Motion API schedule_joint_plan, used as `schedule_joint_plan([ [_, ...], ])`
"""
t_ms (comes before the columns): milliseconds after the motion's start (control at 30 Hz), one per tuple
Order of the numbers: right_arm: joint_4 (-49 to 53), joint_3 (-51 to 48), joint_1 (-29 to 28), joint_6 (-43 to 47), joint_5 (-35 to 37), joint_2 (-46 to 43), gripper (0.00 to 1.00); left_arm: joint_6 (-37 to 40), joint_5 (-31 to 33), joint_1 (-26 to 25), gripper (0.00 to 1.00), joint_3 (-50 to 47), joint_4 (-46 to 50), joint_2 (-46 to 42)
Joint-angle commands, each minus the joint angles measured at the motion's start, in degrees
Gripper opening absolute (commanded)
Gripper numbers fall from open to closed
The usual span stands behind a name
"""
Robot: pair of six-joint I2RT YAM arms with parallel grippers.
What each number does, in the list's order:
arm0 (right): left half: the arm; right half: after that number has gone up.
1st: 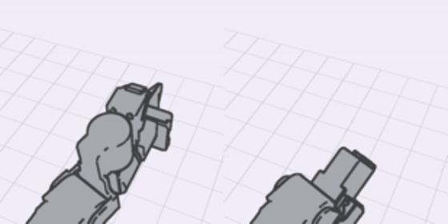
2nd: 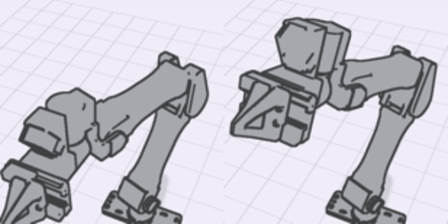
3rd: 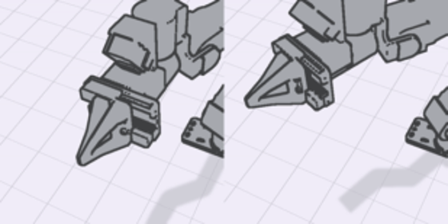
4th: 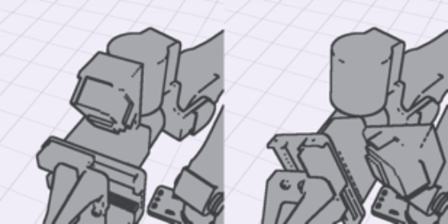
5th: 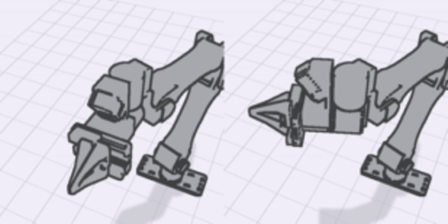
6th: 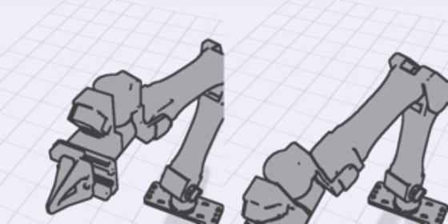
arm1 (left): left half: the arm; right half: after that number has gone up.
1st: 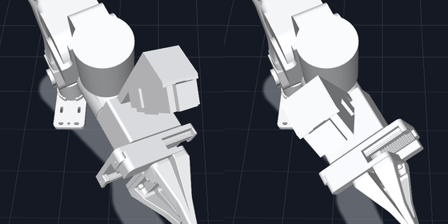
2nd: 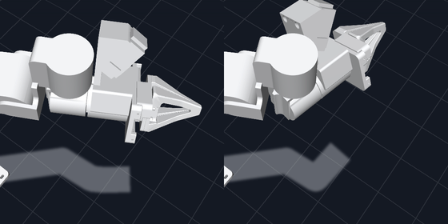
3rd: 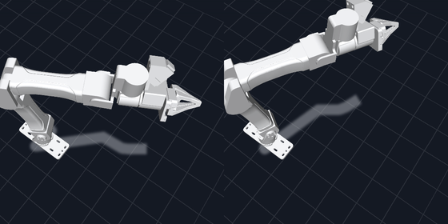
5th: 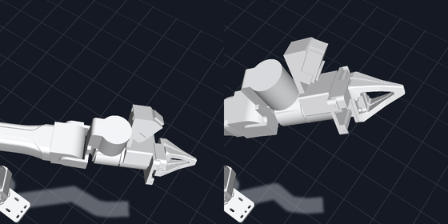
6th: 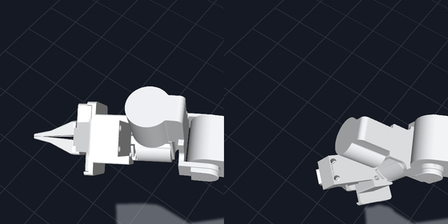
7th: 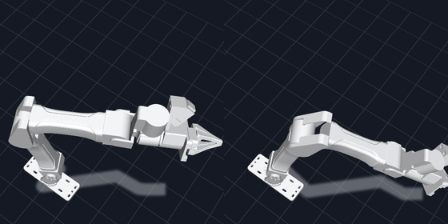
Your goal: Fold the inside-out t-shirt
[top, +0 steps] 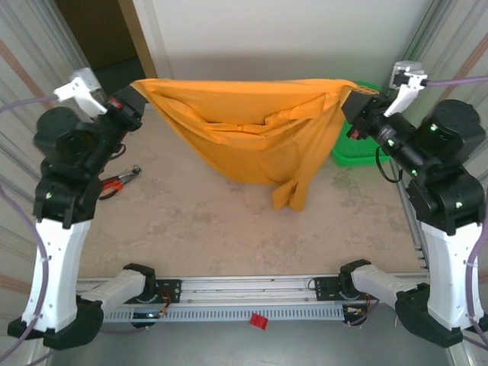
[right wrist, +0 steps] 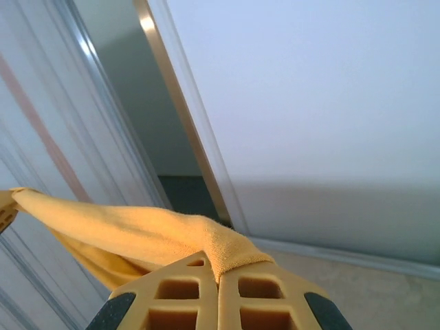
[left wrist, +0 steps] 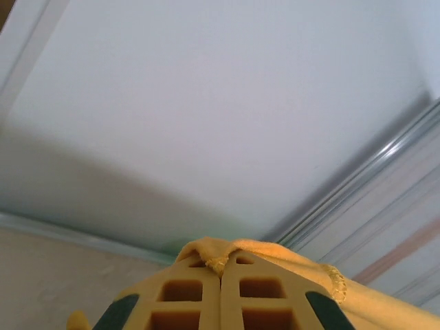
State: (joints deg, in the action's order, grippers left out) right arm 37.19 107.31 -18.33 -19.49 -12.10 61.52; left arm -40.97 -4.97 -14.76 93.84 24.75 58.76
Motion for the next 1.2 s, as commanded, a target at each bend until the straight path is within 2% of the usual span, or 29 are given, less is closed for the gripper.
schedule_joint_plan([
  [0, -1.4, 2.2, 1.4, -1.4, -0.4, 4.1, 0.00, -2.1, 2.5, 0.3, 0.00, 2.2, -1.4, 1.2],
  [67, -1.9, 2.4, 3.3, -2.0, -2.8, 8.4, 0.00, -1.5, 5.2, 0.4, 0.00, 3.4, 0.6, 4.0],
  [133, -3.5, 2.6, 5.5, -3.1, -5.6, 13.9, 0.00, -0.9, 5.3, 2.1, 0.00, 4.4, 0.6, 8.1],
  [200, -5.6, 3.6, 7.9, -5.1, -8.7, 19.9, 0.00, -1.9, 3.0, 4.8, 0.00, 5.7, -0.4, 13.6],
  [267, -6.3, 8.8, 10.4, -7.8, -12.9, 28.6, 0.00, -2.1, 1.6, 6.9, 0.00, 8.8, -2.6, 20.7],
  [333, -4.6, 17.9, 11.8, -9.1, -15.8, 37.2, 0.00, -2.1, -0.5, 8.3, 0.00, 14.3, -4.3, 28.2],
  [467, 2.6, 47.5, 13.9, -11.1, -19.5, 55.9, 0.00, -0.5, -4.7, 9.1, 0.00, 35.7, -1.6, 44.2],
  [600, -9.7, 48.4, 17.8, -22.2, -24.1, 56.9, 0.00, -1.2, -6.5, 9.1, 0.00, 53.8, 0.6, 52.6],
  [700, -13.7, 48.4, 19.1, -24.0, -24.9, 54.6, 0.00, 0.2, -5.3, 9.0, 0.00, 55.9, -0.5, 51.0],
  [800, -14.5, 48.3, 20.3, -24.1, -26.1, 52.1, 0.00, 2.8, -2.6, 9.1, 0.00, 47.2, -2.9, 43.7],
  [867, -13.7, 46.8, 20.4, -23.5, -27.5, 50.2, 0.00, 4.3, -0.8, 9.1, 0.00, 34.4, -8.1, 35.9],
  [933, -11.9, 41.1, 19.9, -21.5, -29.3, 47.1, 0.00, 4.7, 1.8, 9.1, 0.00, 22.9, -9.1, 29.1],
  [1000, -10.7, 29.5, 18.3, -17.6, -29.1, 41.7, 0.00, 4.6, 4.3, 9.1, 0.00, 10.7, -8.8, 22.4],
  [1167, -18.0, -16.3, 11.7, -12.9, -23.8, 23.3, 0.00, -2.2, 7.9, 9.1, 0.00, -24.7, -9.2, 6.5],
])
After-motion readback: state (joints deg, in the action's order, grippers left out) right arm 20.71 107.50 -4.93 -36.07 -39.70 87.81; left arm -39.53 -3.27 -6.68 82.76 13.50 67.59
